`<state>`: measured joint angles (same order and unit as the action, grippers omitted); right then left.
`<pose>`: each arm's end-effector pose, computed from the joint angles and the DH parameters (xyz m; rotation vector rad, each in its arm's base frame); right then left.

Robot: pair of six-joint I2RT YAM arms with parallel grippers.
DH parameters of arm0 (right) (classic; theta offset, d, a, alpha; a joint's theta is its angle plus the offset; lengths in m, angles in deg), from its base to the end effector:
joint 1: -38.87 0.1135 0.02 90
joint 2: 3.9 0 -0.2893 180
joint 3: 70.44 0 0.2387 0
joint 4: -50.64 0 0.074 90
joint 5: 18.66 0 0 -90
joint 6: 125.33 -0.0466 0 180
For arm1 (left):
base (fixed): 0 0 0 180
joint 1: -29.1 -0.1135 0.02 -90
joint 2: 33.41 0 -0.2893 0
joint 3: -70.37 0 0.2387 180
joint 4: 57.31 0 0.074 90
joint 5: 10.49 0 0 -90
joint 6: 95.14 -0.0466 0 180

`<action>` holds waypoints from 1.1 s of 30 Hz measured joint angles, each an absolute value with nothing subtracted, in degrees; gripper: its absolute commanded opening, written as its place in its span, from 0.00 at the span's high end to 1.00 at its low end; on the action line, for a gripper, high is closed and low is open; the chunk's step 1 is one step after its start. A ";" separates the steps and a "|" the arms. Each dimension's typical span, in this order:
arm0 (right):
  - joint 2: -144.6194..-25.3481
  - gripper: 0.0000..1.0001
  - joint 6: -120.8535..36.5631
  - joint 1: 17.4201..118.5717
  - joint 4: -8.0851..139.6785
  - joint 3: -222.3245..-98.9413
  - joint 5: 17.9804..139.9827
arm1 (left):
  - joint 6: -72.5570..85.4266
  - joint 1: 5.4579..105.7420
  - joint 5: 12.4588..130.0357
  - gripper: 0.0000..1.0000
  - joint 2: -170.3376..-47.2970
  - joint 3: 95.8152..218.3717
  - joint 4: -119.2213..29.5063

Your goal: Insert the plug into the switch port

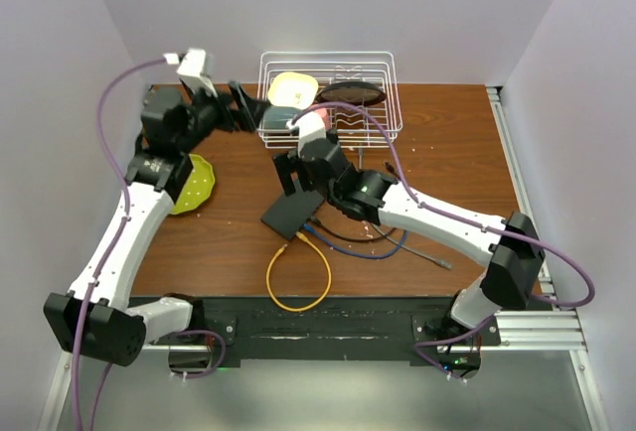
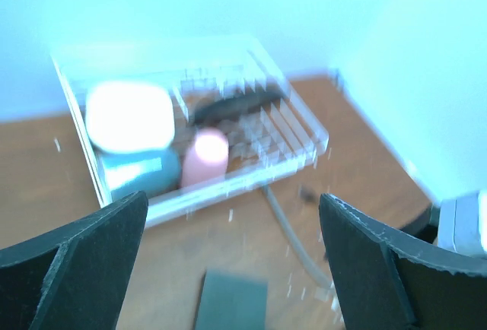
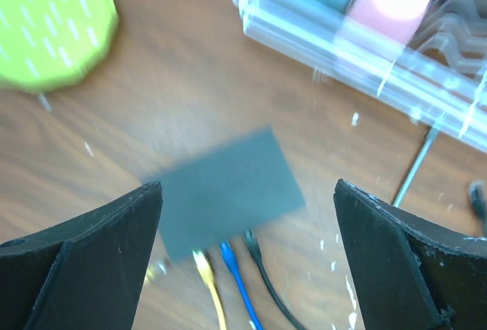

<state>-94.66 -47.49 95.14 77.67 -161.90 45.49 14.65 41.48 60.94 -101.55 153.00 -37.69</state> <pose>0.2204 0.2935 0.3543 -0.4808 1.9362 0.3147 0.2518 -0.0705 0.4312 0.1423 1.6966 -0.6910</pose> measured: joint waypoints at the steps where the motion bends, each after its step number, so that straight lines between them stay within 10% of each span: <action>1: -94.66 0.01 -47.54 95.12 77.58 -163.59 45.08 | 15.35 41.48 61.84 0.00 -101.90 155.80 -37.02; 5: -94.45 0.01 -48.35 95.05 75.88 -170.80 42.37 | 20.79 41.48 63.72 0.00 -100.76 158.33 -37.63; 13: -89.42 0.02 -52.63 93.15 70.33 -157.64 41.32 | 32.18 41.48 67.87 0.00 -91.32 122.92 -41.89; 33: -105.64 0.08 -55.36 75.47 75.14 -159.04 43.33 | 28.11 41.48 71.96 0.00 -92.46 130.97 -38.61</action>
